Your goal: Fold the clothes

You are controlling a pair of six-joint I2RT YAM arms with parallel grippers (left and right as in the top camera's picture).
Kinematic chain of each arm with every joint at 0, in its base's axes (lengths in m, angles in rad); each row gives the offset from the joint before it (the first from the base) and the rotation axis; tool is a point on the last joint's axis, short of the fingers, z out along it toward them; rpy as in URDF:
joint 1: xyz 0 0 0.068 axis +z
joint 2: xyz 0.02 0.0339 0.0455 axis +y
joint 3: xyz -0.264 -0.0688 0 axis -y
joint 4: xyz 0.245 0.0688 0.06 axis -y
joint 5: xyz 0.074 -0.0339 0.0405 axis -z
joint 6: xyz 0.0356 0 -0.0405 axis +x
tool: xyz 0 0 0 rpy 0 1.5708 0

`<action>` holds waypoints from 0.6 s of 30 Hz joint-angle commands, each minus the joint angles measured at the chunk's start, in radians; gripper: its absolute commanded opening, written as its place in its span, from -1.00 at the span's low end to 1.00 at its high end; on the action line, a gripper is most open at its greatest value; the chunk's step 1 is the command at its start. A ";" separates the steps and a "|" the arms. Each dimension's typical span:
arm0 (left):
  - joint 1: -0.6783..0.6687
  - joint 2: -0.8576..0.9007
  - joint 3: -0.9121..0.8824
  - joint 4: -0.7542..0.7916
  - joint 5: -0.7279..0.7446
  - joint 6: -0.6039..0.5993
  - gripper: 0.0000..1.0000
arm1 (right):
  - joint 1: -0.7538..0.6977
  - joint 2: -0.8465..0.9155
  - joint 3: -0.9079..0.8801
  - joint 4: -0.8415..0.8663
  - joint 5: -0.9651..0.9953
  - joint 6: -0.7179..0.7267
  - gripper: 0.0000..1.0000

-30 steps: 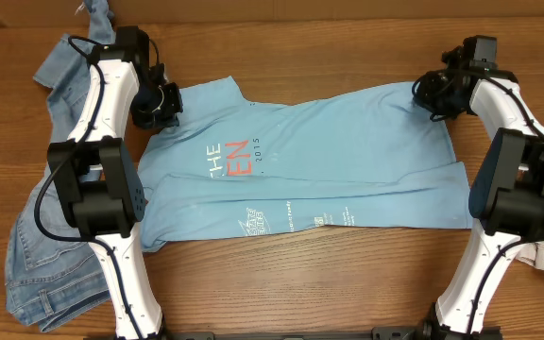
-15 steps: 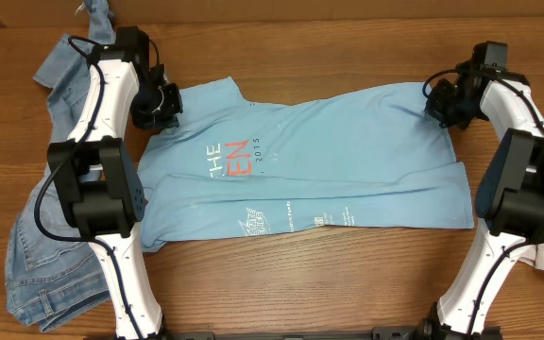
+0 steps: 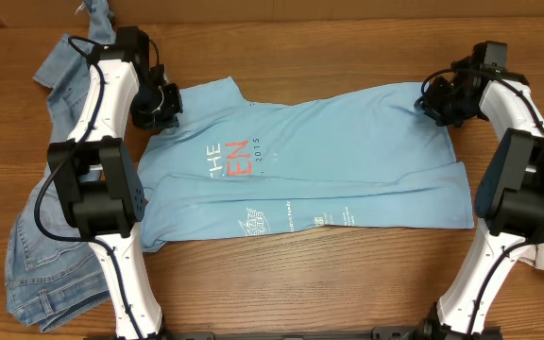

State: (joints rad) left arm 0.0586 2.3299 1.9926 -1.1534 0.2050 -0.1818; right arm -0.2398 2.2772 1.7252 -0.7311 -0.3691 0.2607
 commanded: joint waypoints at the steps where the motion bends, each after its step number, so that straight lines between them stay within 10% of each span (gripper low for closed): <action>1: -0.007 -0.034 0.025 -0.006 -0.006 -0.005 -0.92 | 0.002 0.010 -0.004 0.039 0.019 -0.006 -0.42; 18: -0.007 -0.034 0.025 -0.010 -0.005 -0.005 -0.92 | 0.010 0.035 -0.004 0.095 0.061 -0.055 -0.41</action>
State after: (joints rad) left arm 0.0586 2.3299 1.9926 -1.1572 0.2050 -0.1818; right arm -0.2340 2.2993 1.7248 -0.6430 -0.3241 0.2310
